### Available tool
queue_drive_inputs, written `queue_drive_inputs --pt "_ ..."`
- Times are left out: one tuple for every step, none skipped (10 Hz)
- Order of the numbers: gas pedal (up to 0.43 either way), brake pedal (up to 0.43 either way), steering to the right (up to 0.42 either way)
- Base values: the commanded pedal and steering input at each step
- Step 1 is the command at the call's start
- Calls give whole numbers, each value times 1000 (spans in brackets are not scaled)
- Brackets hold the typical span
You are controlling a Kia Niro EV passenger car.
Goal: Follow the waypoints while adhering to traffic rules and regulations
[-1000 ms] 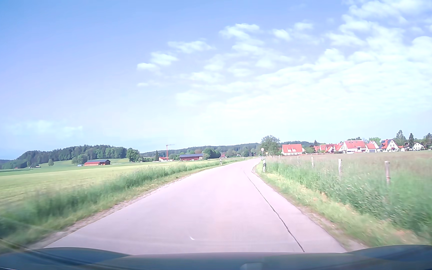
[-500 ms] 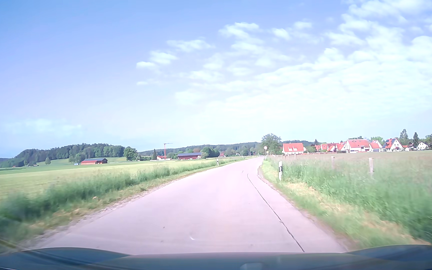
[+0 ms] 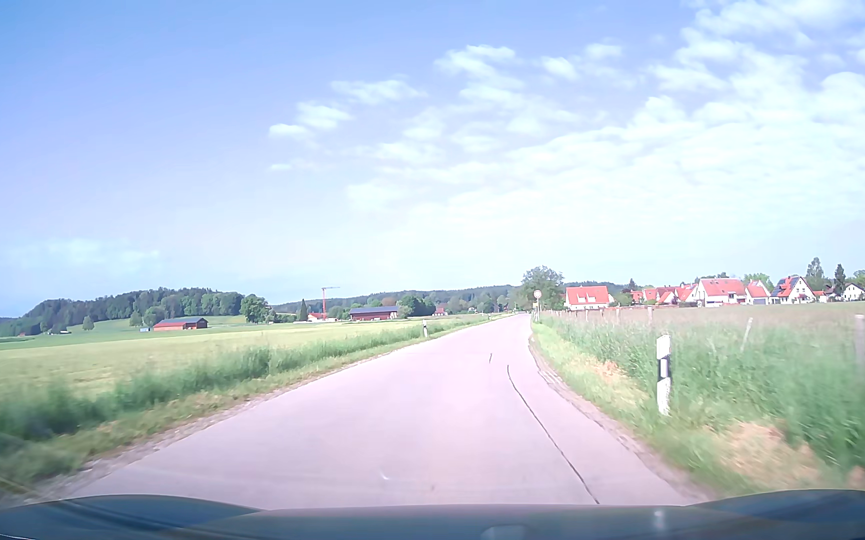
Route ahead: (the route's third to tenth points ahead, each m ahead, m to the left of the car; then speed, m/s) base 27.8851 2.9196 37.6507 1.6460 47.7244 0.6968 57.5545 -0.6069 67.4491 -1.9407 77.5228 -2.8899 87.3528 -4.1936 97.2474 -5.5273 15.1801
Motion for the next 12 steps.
queue_drive_inputs --pt "0 0 10" --pt "0 0 10" --pt "0 0 11" --pt "0 0 13" --pt "8 0 16" --pt "20 0 18" --pt "20 0 20" --pt "39 0 23" --pt "39 0 25" --pt "39 0 25" --pt "47 0 24" --pt "47 0 20"
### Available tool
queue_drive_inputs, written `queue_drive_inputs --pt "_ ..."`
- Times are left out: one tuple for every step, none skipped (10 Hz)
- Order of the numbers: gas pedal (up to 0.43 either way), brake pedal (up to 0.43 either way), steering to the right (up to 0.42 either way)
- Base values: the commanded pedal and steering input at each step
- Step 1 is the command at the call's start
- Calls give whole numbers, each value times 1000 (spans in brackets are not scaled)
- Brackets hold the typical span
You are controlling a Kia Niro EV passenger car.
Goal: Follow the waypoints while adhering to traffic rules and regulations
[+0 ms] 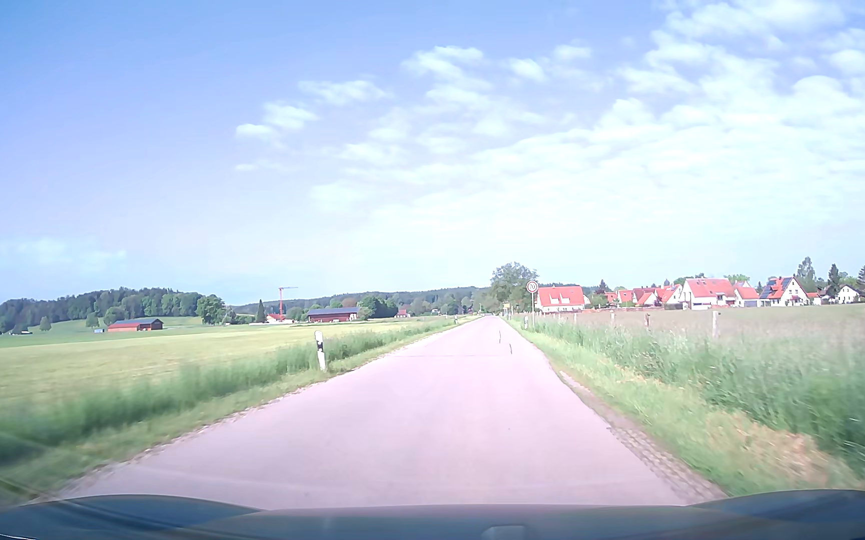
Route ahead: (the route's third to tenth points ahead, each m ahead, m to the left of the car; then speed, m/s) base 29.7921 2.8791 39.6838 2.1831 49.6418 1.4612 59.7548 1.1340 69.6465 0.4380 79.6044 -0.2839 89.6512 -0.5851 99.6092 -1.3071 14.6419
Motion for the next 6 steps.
queue_drive_inputs --pt "47 0 18" --pt "47 0 14" --pt "47 0 11" --pt "47 0 10" --pt "59 0 10" --pt "59 0 10"
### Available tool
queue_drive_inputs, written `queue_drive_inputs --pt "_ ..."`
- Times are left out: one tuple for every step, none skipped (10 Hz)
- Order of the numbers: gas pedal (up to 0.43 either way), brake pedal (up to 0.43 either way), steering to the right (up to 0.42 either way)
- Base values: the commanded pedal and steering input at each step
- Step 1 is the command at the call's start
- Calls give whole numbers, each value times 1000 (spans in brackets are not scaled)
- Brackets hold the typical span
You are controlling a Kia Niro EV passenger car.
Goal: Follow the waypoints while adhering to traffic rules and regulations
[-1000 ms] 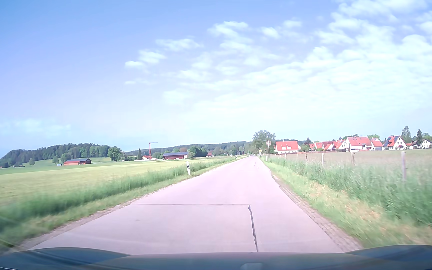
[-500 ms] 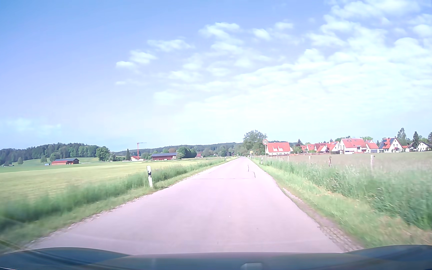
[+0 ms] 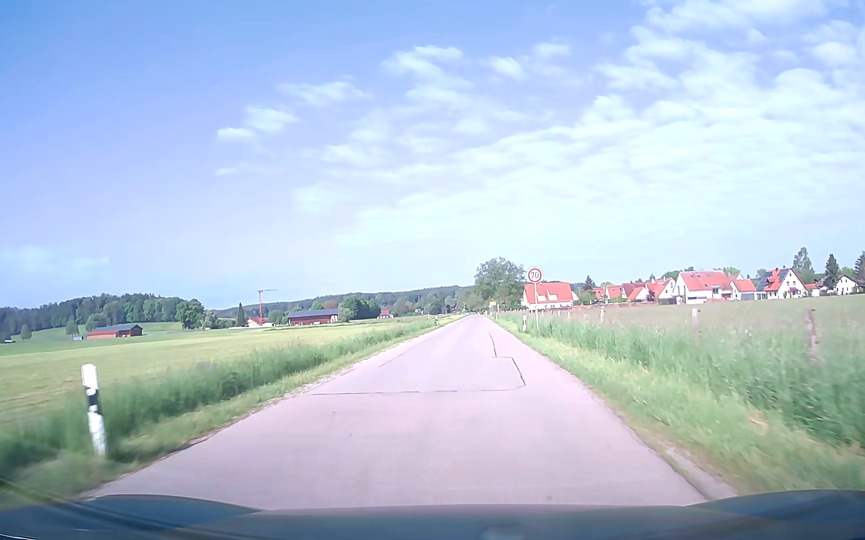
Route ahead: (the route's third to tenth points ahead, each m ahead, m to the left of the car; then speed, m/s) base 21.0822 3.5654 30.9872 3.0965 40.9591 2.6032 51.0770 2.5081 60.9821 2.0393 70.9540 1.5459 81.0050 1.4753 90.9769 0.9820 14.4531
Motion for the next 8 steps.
queue_drive_inputs --pt "59 0 10" --pt "59 0 9" --pt "59 0 6" --pt "59 0 3" --pt "59 0 -2" --pt "59 0 -3" --pt "59 0 -2" --pt "67 0 -2"
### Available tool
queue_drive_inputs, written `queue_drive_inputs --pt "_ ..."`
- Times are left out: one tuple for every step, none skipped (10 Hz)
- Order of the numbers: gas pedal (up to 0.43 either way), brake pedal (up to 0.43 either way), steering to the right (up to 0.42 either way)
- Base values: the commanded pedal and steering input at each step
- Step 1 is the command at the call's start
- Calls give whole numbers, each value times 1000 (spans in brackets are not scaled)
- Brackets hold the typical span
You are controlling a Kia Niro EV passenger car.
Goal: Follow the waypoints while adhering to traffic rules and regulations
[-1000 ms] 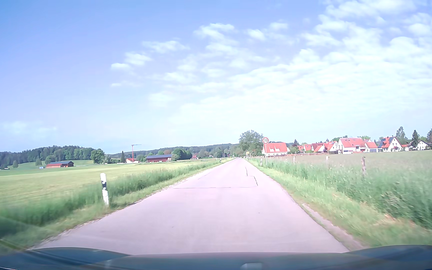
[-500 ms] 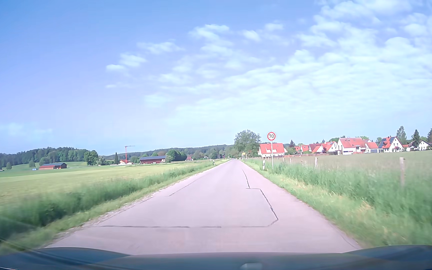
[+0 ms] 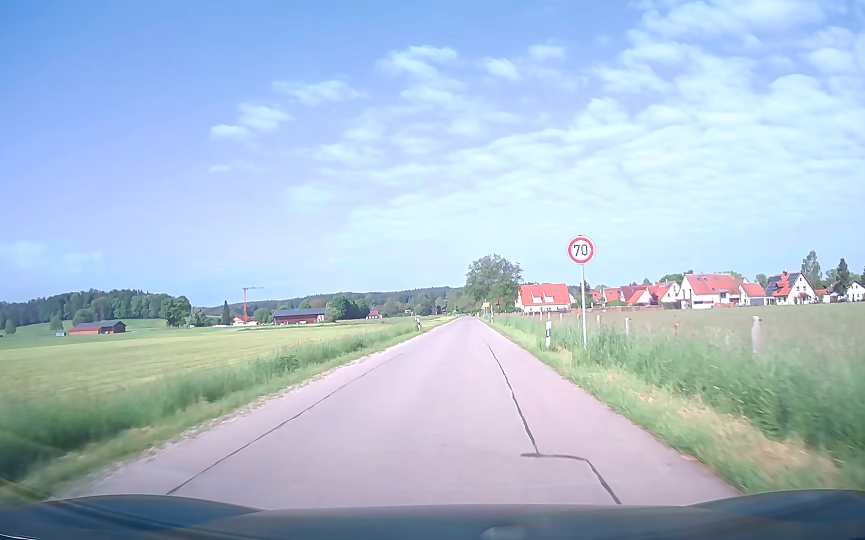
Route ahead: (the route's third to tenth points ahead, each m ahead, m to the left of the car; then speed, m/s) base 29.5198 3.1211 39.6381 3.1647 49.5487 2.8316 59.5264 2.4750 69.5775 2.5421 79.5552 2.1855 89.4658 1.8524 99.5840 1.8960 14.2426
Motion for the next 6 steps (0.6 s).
queue_drive_inputs --pt "79 0 0" --pt "79 0 1" --pt "79 0 3" --pt "79 0 3" --pt "79 0 3" --pt "79 0 3"
